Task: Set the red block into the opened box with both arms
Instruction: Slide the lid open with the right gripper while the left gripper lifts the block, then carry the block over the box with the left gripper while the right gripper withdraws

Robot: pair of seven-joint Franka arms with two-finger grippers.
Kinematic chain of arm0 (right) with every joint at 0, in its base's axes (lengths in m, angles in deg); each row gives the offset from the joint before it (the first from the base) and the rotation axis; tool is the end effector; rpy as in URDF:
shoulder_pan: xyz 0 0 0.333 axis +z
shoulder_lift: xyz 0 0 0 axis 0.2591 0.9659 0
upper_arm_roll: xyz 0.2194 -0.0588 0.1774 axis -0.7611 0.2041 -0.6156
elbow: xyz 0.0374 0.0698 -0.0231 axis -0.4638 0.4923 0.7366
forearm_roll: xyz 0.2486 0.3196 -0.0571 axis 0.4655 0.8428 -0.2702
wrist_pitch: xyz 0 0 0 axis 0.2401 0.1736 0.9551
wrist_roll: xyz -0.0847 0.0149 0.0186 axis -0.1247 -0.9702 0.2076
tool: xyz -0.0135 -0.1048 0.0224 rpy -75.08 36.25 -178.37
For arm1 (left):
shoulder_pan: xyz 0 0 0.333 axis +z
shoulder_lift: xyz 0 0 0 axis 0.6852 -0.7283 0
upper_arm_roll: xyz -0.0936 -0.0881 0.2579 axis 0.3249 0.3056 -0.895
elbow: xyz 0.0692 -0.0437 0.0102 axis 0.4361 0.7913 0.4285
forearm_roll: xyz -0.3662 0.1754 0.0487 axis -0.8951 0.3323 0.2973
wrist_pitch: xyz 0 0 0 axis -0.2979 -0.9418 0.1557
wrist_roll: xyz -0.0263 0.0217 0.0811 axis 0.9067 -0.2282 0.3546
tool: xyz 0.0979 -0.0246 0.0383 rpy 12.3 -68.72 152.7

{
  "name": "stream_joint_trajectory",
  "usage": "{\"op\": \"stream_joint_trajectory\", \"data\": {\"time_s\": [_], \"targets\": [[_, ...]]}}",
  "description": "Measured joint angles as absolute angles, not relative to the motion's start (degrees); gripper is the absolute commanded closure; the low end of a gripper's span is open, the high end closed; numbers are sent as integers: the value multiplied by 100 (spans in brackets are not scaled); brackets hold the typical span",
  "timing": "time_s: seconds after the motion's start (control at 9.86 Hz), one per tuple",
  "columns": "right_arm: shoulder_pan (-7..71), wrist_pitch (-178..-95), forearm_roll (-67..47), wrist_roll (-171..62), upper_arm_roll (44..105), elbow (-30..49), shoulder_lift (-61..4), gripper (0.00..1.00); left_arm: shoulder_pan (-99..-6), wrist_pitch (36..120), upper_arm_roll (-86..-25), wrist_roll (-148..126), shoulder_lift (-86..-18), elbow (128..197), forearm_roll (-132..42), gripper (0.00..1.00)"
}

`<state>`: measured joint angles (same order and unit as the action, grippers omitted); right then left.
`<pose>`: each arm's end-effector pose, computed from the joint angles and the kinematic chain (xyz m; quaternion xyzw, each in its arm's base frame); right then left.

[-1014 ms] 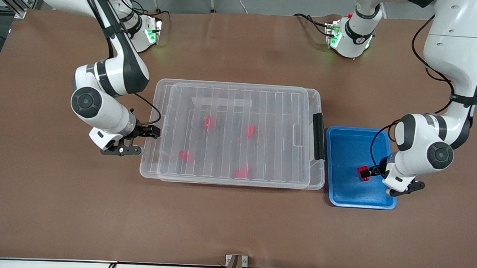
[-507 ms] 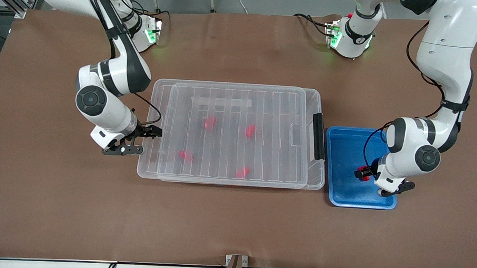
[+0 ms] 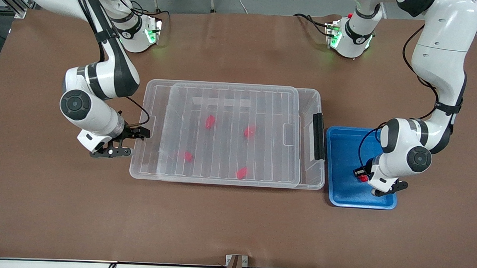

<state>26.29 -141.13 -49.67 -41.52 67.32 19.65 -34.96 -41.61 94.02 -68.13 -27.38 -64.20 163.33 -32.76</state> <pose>0.5975 0.1368 0.3007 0.9971 0.0540 -0.0484 0.0217 0.6465 -0.0430 0.1533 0.9877 0.1486 -0.0477 0.0000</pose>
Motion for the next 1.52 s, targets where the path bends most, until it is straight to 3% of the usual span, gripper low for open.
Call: {"op": "stream_joint_trajectory", "data": {"time_s": [0.3,0.91,1.22,1.52], "targets": [[2390,-14015,-4968,-4586,6743,1965,-3517,0,-4171,8854,-6767,-2735,-6114,15995,-3276,100],[1775,-13874,-4972,-5658,6771,1961,-3545,0,-4695,7516,-6249,-2836,-4667,15749,-3276,100],[1590,-13733,-4976,-5936,6779,1890,-3556,0,-4701,7376,-5634,-3512,-4575,15780,-3276,100],[1576,-13024,-4956,-5899,6765,1337,-3576,0,-4960,7377,-5317,-4076,-4625,15911,-3276,100]]}}
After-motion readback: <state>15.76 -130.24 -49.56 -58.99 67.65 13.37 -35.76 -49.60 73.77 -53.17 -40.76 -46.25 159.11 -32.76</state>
